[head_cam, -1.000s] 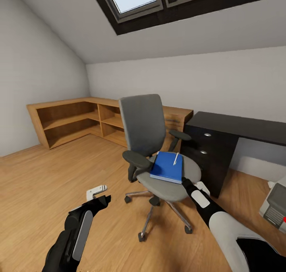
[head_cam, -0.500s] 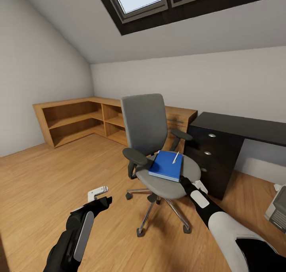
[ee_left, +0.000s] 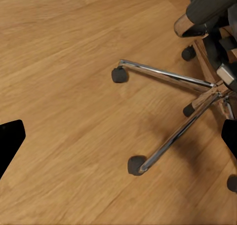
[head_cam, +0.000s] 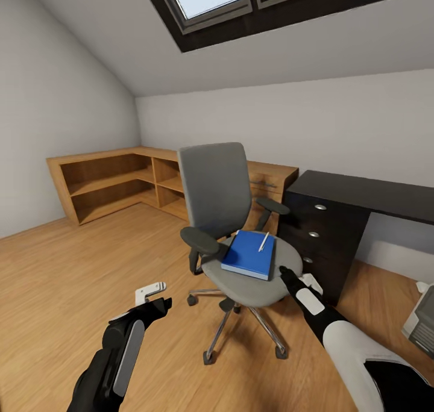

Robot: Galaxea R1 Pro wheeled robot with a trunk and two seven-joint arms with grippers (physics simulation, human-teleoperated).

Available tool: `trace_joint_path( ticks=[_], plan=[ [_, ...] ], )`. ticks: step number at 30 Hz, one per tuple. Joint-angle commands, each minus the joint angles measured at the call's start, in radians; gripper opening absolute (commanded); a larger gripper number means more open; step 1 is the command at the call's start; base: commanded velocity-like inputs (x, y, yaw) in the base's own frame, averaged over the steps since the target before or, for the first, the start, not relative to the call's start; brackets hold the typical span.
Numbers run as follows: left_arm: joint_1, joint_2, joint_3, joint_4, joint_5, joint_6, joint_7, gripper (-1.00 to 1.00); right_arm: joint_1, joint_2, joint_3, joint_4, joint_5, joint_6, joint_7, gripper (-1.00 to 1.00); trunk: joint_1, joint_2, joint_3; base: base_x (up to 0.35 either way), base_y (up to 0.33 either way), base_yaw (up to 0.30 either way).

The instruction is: In the bedroom, organize the workspace by keeping the computer under the desk, ensuring the monitor is on the desk, placing the keyboard on the desk next to the monitor, placing the mouse on the desk next to the keyboard, moving the folder from the swivel chair onto the desk next to the mouse, stacking the notebook on top of the folder with the pen on top of the notebook, and positioning the swivel chair next to the desk.

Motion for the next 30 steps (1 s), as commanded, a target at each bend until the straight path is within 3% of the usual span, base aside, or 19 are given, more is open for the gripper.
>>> trace_joint_path(
  ticks=[1,3,4,7,17,30],
  plan=[
    [-0.001,-0.001,0.001,-0.001,0.011,0.004,0.008,1.0,0.0,-0.015,0.0,-0.001,-0.018,-0.002,-0.003,1.0,0.0,0.0,-0.001,0.005,-0.004,0.0],
    [-0.001,0.0,0.001,-0.001,0.011,0.004,0.008,1.0,0.0,-0.021,0.0,-0.001,-0.034,-0.001,-0.003,1.0,0.0,0.0,-0.001,0.003,-0.003,0.0],
    [-0.001,0.0,0.001,-0.001,0.011,0.004,0.008,1.0,0.0,-0.025,0.0,-0.002,-0.065,0.0,-0.004,1.0,0.0,0.0,-0.001,0.0,0.0,0.0],
    [-0.001,0.0,0.002,-0.001,0.011,0.004,0.008,1.0,0.0,-0.027,0.0,-0.002,-0.077,0.0,-0.004,1.0,0.0,0.0,-0.001,0.0,0.0,0.0],
    [-0.001,0.0,0.001,-0.001,0.011,0.004,0.008,1.0,0.0,-0.026,0.001,-0.002,-0.086,0.0,-0.003,1.0,0.0,0.0,-0.001,0.008,0.0,0.0],
    [-0.001,0.0,0.0,-0.001,0.01,0.004,0.008,1.0,0.0,-0.026,0.001,-0.002,-0.085,-0.001,-0.003,1.0,0.0,0.0,-0.001,0.201,0.0,0.015]
  ],
)
